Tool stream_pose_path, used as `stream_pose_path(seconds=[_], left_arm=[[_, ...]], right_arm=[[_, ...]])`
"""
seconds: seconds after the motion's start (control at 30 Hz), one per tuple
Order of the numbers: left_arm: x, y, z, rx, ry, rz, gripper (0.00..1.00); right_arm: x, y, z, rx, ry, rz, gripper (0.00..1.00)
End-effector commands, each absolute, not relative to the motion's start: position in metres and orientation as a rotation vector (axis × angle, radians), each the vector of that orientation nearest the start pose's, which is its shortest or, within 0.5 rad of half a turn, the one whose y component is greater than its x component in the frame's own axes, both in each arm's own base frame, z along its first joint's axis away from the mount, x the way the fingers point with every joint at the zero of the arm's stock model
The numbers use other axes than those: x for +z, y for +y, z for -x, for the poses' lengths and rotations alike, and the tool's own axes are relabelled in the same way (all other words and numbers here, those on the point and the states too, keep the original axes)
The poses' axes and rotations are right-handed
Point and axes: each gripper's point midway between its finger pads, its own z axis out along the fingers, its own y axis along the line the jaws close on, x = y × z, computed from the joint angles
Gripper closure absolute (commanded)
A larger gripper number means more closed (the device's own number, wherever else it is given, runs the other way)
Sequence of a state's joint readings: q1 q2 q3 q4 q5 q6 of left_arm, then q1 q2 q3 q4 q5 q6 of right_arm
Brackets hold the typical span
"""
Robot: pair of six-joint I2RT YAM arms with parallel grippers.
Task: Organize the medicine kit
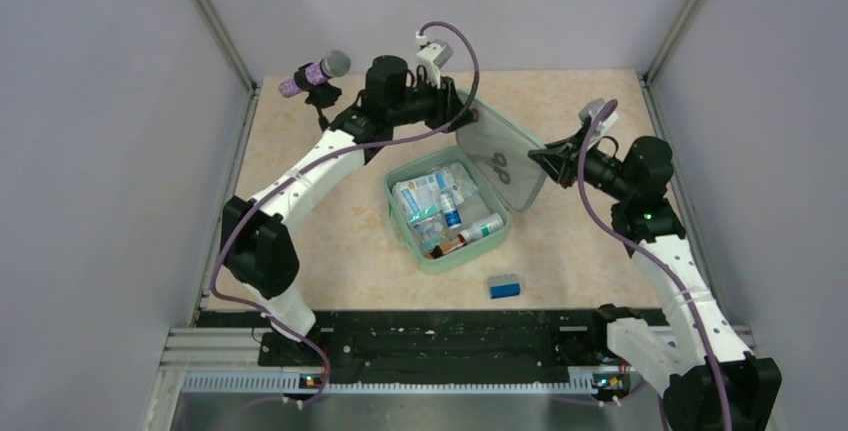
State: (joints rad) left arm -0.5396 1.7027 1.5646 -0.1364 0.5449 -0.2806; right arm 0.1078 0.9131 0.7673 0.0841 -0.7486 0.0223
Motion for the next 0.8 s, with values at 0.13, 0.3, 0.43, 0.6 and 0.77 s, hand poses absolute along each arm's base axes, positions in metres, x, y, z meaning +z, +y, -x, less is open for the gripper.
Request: stream_pose_path(seconds=[0.13,0.3,0.43,0.6,0.77], left_arm=[[0.331,-0.362,-0.386,-1.133,1.708,-0.576,0.91],[0.307,-0.369,-0.382,-1.097,1.742,-0.590,0.91],[0.288,-0.369,-0.379,-1.038,1.769,-0.602,0.92],[0.271,-0.366,-0.380,-0.984,1.798,-0.596,0.87],[0.281,-0.357,-0.379,-0.926,1.784,-0.596,0.62]], right_arm=[[0.311,0.162,-0.292,0.751,1.508,0.632,0.87],[0.317,0.164,-0.291,0.779,1.507,0.616,0.87],[0.321,0.165,-0.291,0.799,1.509,0.601,0.87],[0.322,0.166,-0.292,0.812,1.510,0.583,0.87],[0.321,0.166,-0.293,0.814,1.518,0.575,0.87]])
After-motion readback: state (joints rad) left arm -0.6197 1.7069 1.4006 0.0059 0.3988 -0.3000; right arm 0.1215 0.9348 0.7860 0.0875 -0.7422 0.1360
